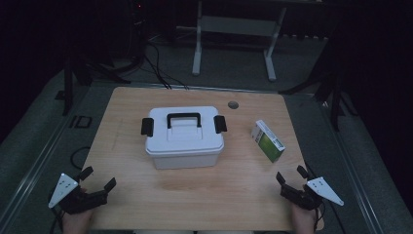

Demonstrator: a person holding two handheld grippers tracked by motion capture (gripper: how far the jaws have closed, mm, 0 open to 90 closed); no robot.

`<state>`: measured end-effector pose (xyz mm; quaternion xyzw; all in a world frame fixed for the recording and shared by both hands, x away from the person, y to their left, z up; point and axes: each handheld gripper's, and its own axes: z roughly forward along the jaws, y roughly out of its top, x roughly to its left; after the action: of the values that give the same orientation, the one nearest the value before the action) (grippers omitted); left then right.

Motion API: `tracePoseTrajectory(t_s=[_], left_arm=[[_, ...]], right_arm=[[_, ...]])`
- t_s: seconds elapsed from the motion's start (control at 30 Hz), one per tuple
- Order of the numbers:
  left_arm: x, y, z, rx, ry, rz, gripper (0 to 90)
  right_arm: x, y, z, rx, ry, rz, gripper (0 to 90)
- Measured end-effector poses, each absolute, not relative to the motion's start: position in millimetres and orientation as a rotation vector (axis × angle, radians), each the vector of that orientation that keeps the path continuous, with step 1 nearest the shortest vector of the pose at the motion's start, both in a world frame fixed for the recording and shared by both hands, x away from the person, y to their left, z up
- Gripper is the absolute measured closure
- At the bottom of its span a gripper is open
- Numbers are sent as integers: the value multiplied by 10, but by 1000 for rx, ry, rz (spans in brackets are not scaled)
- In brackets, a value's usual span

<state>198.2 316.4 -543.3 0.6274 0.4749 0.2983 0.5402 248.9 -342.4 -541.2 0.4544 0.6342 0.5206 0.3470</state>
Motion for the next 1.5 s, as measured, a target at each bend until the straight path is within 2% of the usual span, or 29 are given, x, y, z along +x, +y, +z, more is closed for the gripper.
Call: tracePoseTrajectory(t_s=[0.27, 0.57, 0.6, 0.63, 0.7, 0.8, 0.83, 0.9, 0.97, 1.0, 1.03, 1.17, 1.2, 1.23, 1.27, 1.3, 1.33, 1.4, 1.43, 1.5], left_arm=[[1973, 3173, -5429, 1488, 1112, 710, 14], [1991, 3099, -5417, 1509, 1095, 693, 14], [1998, 3082, -5414, 1517, 1094, 693, 15], [1999, 3072, -5410, 1521, 1086, 687, 16], [1997, 3043, -5387, 1527, 1068, 706, 40], [2016, 3017, -5361, 1518, 1053, 709, 60], [2027, 3021, -5358, 1524, 1047, 698, 78], [2049, 3019, -5345, 1523, 1056, 719, 125], [2081, 3033, -5331, 1509, 1056, 704, 162], [2091, 3045, -5325, 1515, 1043, 686, 190], [2101, 3047, -5321, 1521, 1036, 685, 269], [2130, 3031, -5317, 1539, 1022, 672, 404], [2130, 3031, -5317, 1539, 1022, 672, 404], [2176, 2982, -5306, 1581, 995, 659, 467], [2176, 2982, -5306, 1581, 995, 659, 503], [2228, 2931, -5304, 1615, 982, 653, 509], [2228, 2931, -5304, 1615, 982, 653, 555], [2253, 2906, -5303, 1628, 972, 644, 582], [2315, 2833, -5303, 1667, 964, 640, 606], [2366, 2783, -5310, 1679, 963, 633, 638]], right_arm=[[2476, -3406, -5363, 1176, 1635, 1349, 135], [2475, -3179, -5230, 1105, 1698, 1360, 148], [2482, -3163, -5217, 1103, 1695, 1364, 165], [2492, -3144, -5198, 1095, 1710, 1383, 224], [2495, -3101, -5173, 1074, 1717, 1383, 230], [2526, -3020, -5134, 1032, 1760, 1393, 340], [2541, -2991, -5125, 1021, 1768, 1395, 350], [2571, -2941, -5111, 998, 1790, 1404, 445], [2610, -2878, -5097, 966, 1809, 1397, 482], [2631, -2846, -5090, 951, 1823, 1396, 529], [2650, -2816, -5085, 930, 1831, 1394, 560], [2727, -2719, -5081, 898, 1867, 1385, 623], [2757, -2691, -5084, 892, 1882, 1387, 623], [2832, -2612, -5098, 882, 1910, 1377, 686], [2862, -2580, -5100, 875, 1923, 1370, 697], [2890, -2546, -5101, 871, 1929, 1364, 731], [2929, -2507, -5101, 861, 1942, 1363, 751], [2929, -2507, -5101, 861, 1942, 1363, 751], [3015, -2415, -5100, 854, 1963, 1354, 820], [3051, -2364, -5099, 846, 1969, 1347, 850]])
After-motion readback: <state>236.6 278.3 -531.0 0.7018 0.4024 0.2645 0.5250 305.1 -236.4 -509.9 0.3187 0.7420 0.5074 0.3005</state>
